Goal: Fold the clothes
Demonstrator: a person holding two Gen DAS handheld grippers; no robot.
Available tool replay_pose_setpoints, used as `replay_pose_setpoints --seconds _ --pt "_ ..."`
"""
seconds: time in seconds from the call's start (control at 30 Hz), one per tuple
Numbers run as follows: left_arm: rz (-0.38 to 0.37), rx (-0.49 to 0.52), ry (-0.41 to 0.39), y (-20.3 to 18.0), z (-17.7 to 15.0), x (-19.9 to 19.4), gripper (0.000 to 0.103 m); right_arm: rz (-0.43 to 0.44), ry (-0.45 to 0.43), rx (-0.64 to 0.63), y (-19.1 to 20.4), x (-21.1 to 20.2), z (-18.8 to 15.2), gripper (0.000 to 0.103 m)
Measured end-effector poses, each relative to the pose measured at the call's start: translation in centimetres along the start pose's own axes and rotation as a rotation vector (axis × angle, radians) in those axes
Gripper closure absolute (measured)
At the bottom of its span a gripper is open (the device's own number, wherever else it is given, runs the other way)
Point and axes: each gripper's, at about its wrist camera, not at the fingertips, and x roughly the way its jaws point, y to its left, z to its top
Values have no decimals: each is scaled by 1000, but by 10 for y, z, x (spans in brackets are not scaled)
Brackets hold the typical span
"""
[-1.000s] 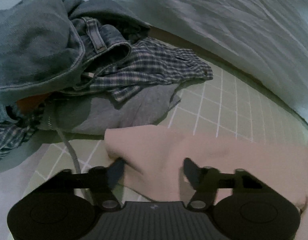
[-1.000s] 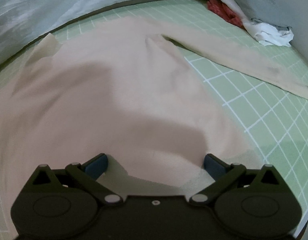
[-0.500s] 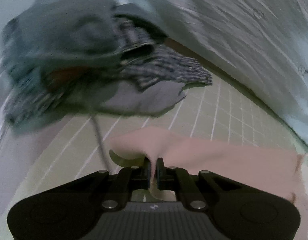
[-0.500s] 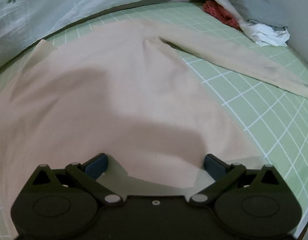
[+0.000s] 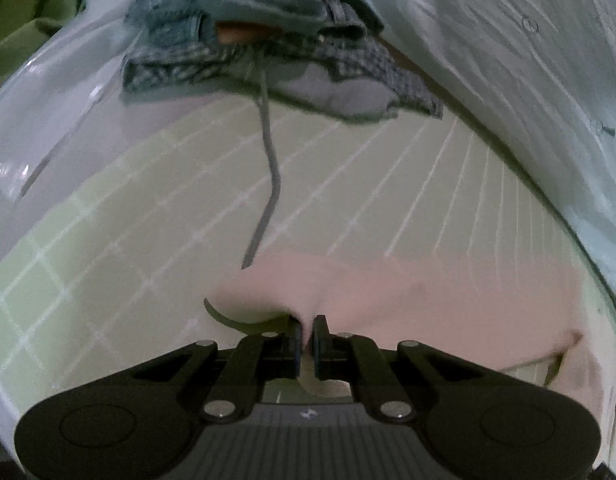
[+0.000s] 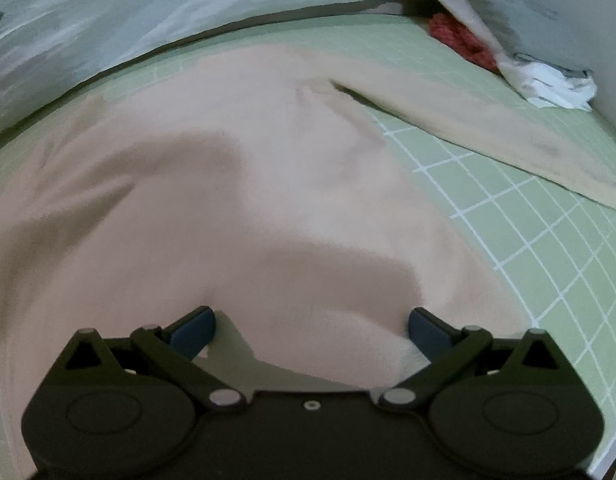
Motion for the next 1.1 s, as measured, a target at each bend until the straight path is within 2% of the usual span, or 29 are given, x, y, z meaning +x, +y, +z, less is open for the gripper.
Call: replay_pose_setpoints --seconds 0.17,0.53,0.57,0.63,0.7,0.77,0.8,0.97,1.1 --pt "15 -22 23 -5 -30 -13 96 40 25 -40 -15 -9 -3 0" --pt "68 -86 50 -37 -107 -39 94 14 -88 -83 -105 -50 -8 1" --pt "75 -92 48 -41 -113 -41 92 15 -93 -84 -114 -50 -6 1" --pt "89 -100 44 -50 -124 -46 79 14 -104 -80 -131 -50 -2 1" --pt "102 -100 40 -60 -134 -51 54 12 -115 -59 -152 -47 2 1" --pt "113 -88 25 -73 -144 -56 39 11 -119 -23 -174 -41 8 1" --pt "118 -82 17 -80 -149 -59 35 10 -119 -5 -185 -37 11 1" --pt "138 -53 -18 -110 -174 -75 30 -6 -136 68 -234 -15 33 1" --pt "166 -34 -17 -125 -187 -82 28 -21 -133 128 -265 4 52 4"
